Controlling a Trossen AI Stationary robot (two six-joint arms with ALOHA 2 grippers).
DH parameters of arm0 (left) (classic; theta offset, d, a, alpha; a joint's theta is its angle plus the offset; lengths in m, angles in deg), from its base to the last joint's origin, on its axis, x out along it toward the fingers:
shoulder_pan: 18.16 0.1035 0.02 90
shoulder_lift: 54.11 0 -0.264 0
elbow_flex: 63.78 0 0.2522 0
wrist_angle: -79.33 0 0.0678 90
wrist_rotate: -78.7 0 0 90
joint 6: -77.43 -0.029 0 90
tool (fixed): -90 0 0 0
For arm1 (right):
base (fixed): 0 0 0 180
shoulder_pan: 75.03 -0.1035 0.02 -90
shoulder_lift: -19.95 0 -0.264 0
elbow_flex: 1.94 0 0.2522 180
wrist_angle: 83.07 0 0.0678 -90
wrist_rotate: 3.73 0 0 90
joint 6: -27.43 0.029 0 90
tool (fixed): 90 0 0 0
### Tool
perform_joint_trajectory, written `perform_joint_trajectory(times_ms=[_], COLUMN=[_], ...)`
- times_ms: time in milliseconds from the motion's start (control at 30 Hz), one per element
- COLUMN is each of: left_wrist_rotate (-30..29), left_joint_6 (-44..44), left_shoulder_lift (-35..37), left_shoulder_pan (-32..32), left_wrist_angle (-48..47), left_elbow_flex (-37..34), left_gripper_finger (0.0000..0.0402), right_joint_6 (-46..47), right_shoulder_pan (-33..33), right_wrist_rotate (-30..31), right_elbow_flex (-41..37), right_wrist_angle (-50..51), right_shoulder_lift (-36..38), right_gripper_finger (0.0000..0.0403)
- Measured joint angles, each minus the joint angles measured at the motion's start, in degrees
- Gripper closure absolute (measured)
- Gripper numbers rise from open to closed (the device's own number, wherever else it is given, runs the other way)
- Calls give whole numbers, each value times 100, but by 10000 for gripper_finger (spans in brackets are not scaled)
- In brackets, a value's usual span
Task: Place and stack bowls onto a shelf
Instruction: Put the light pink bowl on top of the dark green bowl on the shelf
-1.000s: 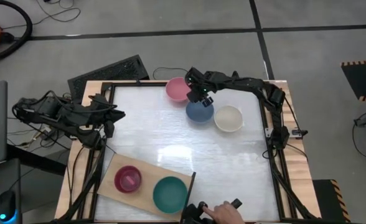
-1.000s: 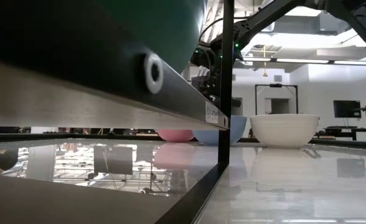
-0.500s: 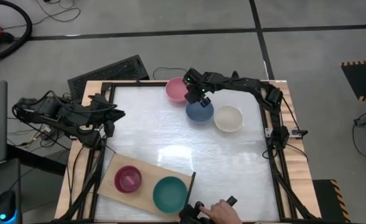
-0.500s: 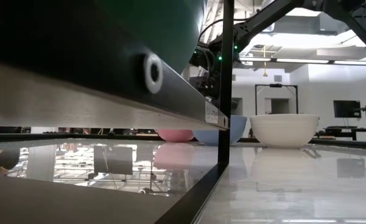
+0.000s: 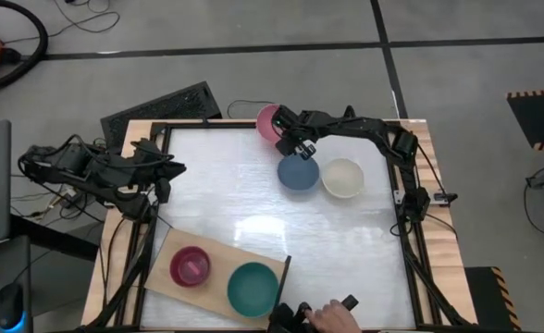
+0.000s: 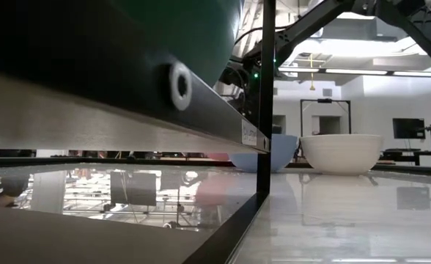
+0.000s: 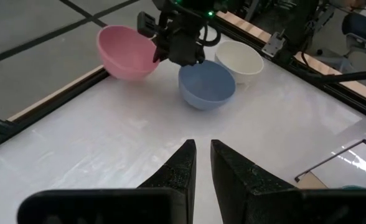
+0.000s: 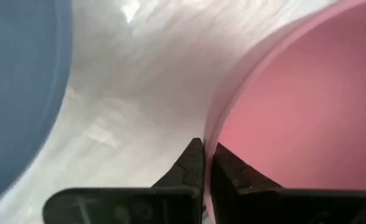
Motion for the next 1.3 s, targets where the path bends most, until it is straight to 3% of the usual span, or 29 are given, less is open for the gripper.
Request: perform_joint_trajectory(times_ms=[200,367,667,733,933,1133,1300], left_wrist_rotate=[-88,-91,-238,-242,-242,-240,-238], left_joint_6=[125,129,85,62,125,136,151], left_shoulder_lift=[-1,-3,-1,-1,-1,-3,-4], left_shoulder_pan=[0,0,0,0,0,0,0], left_wrist_angle=[0,-2,-22,-22,-22,-22,-24], left_elbow_flex=[0,0,0,0,0,0,0], left_gripper_finger=[367,367,367,367,367,367,367], right_joint_6=[172,461,1116,1330,1865,2547,2637], right_shoulder_pan=[-113,-366,-992,-1286,-2680,-4269,-5143], right_wrist_rotate=[318,329,405,289,-855,-983,-895], right_elbow_flex=[-4,-8,-3,-2,6,6,-1], right_wrist_angle=[201,977,1142,1301,1754,1042,435], right_shoulder_lift=[285,680,1921,2270,2928,2960,2550], right_gripper_finger=[376,376,376,376,376,376,376])
